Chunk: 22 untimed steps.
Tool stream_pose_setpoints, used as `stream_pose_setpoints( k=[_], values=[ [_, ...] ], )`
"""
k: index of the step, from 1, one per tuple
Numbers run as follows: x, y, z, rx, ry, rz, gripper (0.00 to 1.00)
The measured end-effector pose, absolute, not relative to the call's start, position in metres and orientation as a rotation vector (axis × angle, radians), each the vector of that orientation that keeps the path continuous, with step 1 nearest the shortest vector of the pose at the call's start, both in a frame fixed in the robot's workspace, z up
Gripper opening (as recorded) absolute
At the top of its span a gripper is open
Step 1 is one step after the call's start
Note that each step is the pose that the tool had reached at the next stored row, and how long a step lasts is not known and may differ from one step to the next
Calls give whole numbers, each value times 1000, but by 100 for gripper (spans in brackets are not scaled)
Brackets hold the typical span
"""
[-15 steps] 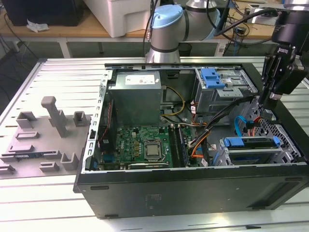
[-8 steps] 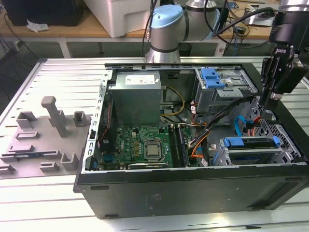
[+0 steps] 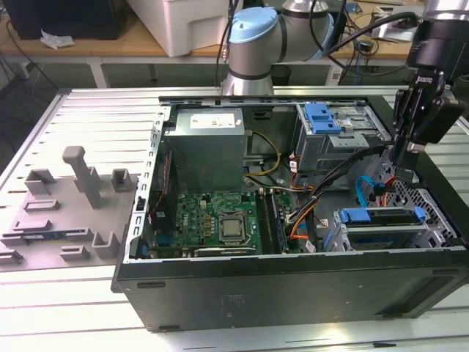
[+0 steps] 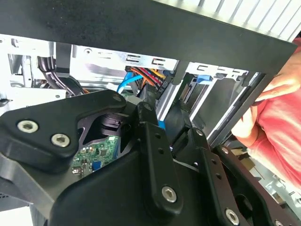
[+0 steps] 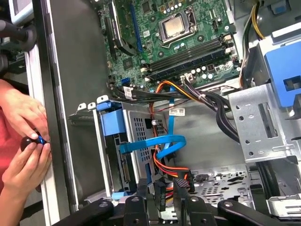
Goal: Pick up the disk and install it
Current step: 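Insert the first disk wire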
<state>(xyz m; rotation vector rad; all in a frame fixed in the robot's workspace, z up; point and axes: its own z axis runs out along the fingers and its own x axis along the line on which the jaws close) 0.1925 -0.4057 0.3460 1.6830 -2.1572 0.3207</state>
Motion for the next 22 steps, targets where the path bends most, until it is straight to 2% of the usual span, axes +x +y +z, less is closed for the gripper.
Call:
stream_pose_setpoints(
  k=[22],
  values=[
    [194, -400, 329, 1674, -2121, 368, 35]
  ],
)
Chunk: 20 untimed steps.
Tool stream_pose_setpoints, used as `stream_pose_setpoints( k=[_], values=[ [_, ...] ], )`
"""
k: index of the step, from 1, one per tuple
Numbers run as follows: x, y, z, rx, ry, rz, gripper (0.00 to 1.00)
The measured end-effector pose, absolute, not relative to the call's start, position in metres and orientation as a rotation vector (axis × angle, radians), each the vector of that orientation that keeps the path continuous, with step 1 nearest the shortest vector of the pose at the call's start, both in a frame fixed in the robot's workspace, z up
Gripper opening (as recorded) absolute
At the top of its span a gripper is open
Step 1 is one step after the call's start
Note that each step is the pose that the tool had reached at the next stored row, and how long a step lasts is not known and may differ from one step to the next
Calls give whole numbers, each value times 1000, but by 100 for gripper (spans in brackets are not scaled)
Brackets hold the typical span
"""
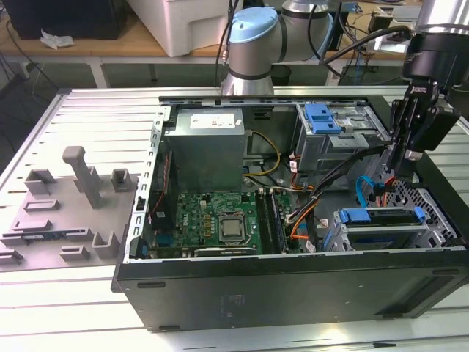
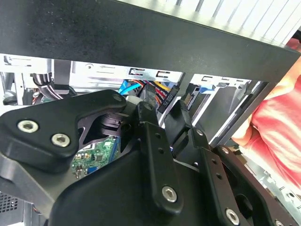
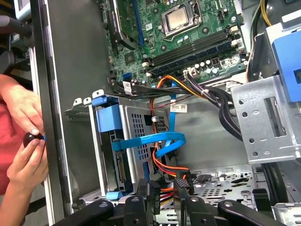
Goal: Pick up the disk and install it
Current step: 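Insert the first disk wire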
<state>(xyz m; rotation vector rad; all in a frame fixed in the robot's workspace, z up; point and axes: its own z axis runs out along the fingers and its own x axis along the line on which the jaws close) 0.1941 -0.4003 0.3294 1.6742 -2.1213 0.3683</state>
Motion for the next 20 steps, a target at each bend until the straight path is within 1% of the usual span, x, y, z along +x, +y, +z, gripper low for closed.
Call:
stream_pose_setpoints(
  k=[7, 13, 14, 15, 20],
  values=[
    [194, -400, 329, 1661, -2107, 390, 35],
    [194, -400, 329, 1661, -2107, 390, 34],
    [194, -400, 329, 1661, -2107, 390, 27],
    [194, -400, 329, 1661, -2107, 390, 17],
    [194, -400, 329, 1660, -2106, 391, 17]
  ],
)
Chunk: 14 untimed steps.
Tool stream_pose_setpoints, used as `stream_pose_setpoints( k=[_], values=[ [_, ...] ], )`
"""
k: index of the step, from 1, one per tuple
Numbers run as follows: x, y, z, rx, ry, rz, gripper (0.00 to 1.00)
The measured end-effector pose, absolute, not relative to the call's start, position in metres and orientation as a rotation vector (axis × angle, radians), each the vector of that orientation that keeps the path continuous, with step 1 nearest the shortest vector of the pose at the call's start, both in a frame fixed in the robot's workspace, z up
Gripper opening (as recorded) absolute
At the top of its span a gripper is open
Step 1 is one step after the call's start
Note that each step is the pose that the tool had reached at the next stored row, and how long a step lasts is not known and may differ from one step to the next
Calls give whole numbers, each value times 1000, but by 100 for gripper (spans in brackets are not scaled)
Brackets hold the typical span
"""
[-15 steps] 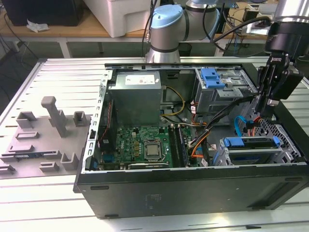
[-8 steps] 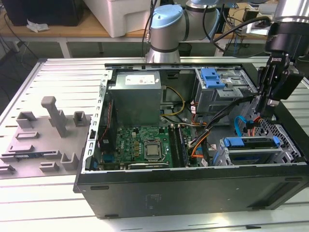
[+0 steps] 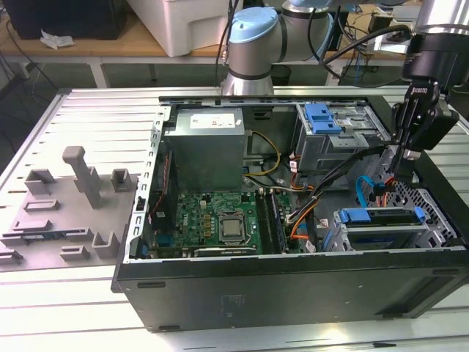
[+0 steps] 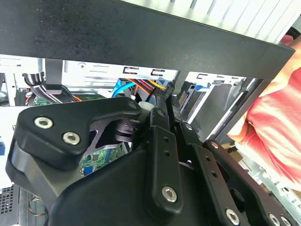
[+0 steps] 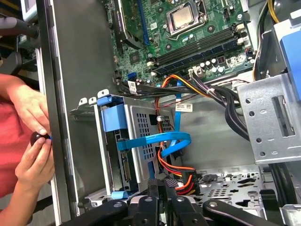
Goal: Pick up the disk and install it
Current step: 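Insert the first disk wire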
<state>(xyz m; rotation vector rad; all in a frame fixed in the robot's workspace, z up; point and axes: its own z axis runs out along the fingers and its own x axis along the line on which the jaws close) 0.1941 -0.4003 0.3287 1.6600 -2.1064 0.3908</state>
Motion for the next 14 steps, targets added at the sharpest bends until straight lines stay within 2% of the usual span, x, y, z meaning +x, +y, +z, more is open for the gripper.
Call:
stream_pose_setpoints(
  k=[14],
  values=[
    [194, -389, 329, 1658, -2105, 394, 17]
  ],
)
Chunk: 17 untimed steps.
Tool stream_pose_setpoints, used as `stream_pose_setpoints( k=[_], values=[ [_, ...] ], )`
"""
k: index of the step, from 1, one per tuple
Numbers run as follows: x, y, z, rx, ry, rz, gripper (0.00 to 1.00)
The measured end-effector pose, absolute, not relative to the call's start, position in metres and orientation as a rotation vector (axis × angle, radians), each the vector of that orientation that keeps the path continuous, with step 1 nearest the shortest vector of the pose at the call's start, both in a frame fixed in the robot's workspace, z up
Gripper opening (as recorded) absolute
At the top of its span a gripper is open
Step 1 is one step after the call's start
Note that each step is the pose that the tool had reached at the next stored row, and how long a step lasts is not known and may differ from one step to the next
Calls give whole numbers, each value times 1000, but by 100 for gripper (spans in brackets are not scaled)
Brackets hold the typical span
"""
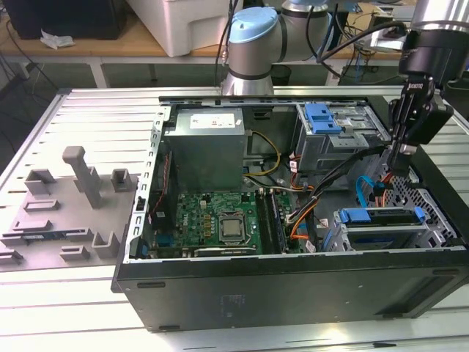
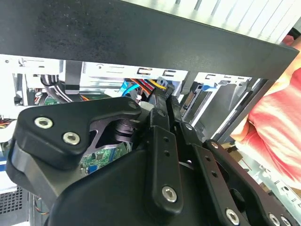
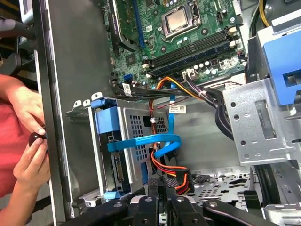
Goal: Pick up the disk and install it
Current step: 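Insert the first disk wire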
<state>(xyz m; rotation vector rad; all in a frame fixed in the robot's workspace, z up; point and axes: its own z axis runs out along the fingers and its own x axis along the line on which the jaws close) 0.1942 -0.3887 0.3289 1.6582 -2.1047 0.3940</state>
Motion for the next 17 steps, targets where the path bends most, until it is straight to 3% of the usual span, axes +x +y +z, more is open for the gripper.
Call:
stream_pose_setpoints(
  k=[17],
  values=[
    [185, -388, 344, 1668, -2125, 408, 17]
  ],
)
